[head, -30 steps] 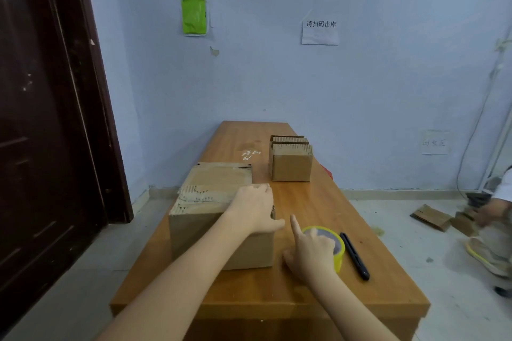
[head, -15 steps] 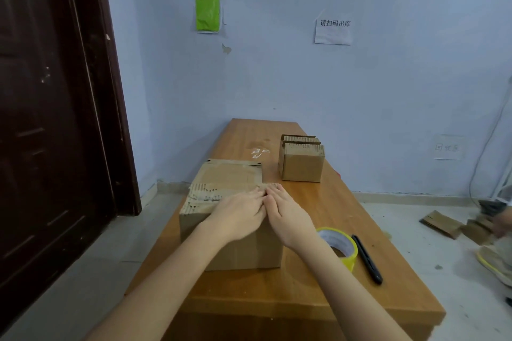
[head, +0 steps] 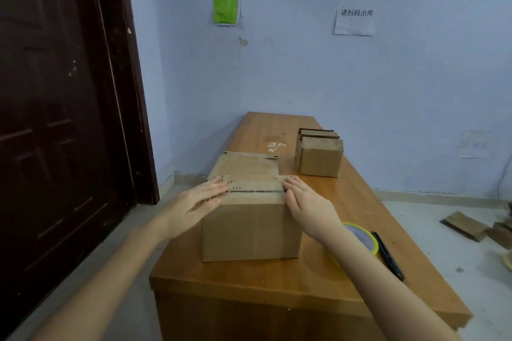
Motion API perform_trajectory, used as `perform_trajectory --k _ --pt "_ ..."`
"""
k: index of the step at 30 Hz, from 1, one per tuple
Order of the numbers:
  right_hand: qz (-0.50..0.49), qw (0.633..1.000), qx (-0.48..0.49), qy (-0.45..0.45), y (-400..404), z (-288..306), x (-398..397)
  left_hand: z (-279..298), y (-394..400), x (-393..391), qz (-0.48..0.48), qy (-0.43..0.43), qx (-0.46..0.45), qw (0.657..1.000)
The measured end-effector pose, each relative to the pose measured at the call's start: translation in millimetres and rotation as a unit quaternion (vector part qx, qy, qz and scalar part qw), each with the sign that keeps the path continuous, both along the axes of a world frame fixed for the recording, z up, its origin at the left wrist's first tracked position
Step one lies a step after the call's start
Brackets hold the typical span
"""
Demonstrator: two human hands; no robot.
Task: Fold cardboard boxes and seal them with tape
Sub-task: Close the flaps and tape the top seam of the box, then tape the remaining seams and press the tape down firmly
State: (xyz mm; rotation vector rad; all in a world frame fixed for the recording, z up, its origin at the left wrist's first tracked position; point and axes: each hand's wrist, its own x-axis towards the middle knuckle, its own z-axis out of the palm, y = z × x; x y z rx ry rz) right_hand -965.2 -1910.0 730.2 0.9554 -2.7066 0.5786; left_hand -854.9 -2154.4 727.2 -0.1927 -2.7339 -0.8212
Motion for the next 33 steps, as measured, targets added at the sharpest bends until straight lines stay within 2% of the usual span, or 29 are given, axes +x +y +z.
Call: perform_trajectory --k 2,4,8,12,16,18,22,24,26,28,33 --pt "-0.014 1.0 0.018 0.003 3.7 2.0 -4.9 -8.2 -9.2 3.6 -0.009 0.012 0.048 0.999" --pt "-0.041 0.999 0.015 0.003 8.6 1.9 -11.4 -15.7 -12.0 5.9 0.001 0.023 0.046 0.999" --pt "-0.075 0.997 0.001 0.02 15.8 0.9 -12.4 -16.9 -0.1 7.7 0.011 0.064 -0.016 0.998" --pt "-0.128 0.988 0.0 0.084 20.7 2.5 -7.0 -10.0 9.1 7.3 0.031 0.09 -0.065 0.993" --pt "-0.171 0.98 -0.045 0.091 26.9 2.6 -2.1 -3.0 32.0 7.3 0.033 0.116 -0.107 0.987" --pt "-0.18 0.976 -0.057 0.109 29.1 3.2 -1.0 -4.2 49.3 5.7 0.034 0.165 -0.137 0.976" --pt "-0.18 0.976 -0.09 0.081 36.1 10.2 -2.3 -4.3 88.1 -0.2 0.069 0.247 -0.196 0.946" --pt "-0.196 0.969 -0.107 0.104 44.5 13.2 -2.0 1.4 107.4 -1.5 0.075 0.23 -0.202 0.949" --pt "-0.22 0.961 -0.124 0.115 54.6 14.9 -0.8 5.9 119.8 -4.0 0.062 0.146 -0.209 0.965" --pt "-0.237 0.957 -0.127 0.104 62.9 15.4 0.1 9.0 130.3 -9.7 0.06 0.1 -0.263 0.958" --pt "-0.234 0.963 -0.102 0.092 75.4 8.0 2.4 7.3 156.6 -22.1 0.089 0.125 -0.334 0.93"
